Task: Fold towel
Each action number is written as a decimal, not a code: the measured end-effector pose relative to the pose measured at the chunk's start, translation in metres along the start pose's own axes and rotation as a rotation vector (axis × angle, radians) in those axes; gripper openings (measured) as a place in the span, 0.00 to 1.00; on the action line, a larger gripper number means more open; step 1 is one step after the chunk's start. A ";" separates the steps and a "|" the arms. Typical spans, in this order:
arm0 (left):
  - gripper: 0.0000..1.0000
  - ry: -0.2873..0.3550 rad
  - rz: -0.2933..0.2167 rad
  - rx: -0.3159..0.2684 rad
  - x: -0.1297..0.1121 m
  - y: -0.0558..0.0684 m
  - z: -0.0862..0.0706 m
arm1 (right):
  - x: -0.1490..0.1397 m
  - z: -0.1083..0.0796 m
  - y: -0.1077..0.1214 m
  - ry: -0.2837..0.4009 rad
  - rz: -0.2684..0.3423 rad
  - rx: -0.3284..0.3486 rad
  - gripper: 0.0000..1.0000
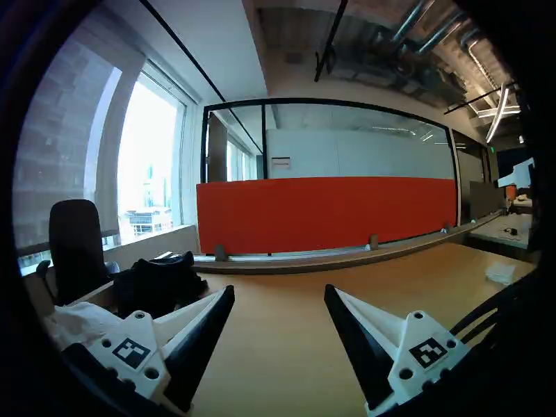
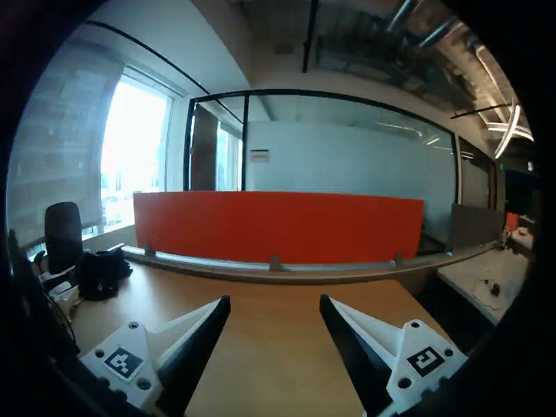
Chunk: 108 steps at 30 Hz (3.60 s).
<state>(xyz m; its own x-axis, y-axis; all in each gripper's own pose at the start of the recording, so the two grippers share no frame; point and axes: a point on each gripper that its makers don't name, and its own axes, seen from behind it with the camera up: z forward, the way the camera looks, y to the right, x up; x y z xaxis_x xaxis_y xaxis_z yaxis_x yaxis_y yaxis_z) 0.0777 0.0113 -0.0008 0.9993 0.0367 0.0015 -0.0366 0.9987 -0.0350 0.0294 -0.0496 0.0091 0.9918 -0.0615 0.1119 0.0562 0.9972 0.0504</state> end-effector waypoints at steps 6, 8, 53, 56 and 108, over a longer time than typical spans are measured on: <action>0.96 0.018 0.003 0.011 -0.013 -0.005 -0.004 | -0.005 -0.001 -0.002 0.007 0.006 -0.004 0.99; 0.96 0.023 -0.005 0.017 -0.019 -0.007 -0.006 | -0.009 -0.002 -0.004 0.009 0.005 -0.004 0.99; 0.96 0.031 -0.039 0.032 -0.073 -0.011 -0.009 | -0.041 -0.023 0.002 0.014 0.003 -0.031 0.99; 0.96 0.017 -0.039 0.027 -0.077 -0.010 -0.007 | -0.042 -0.023 0.003 0.013 0.007 -0.030 1.00; 0.96 0.008 -0.037 0.021 -0.077 -0.008 -0.006 | -0.125 0.016 0.060 0.149 0.028 -0.077 0.99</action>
<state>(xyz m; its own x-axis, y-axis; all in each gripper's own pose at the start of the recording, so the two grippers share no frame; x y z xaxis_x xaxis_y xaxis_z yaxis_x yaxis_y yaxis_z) 0.0005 0.0005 -0.0065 1.0000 -0.0003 -0.0052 0.0002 0.9999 -0.0138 -0.0929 0.0170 0.0136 0.9988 -0.0322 -0.0368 0.0312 0.9991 -0.0279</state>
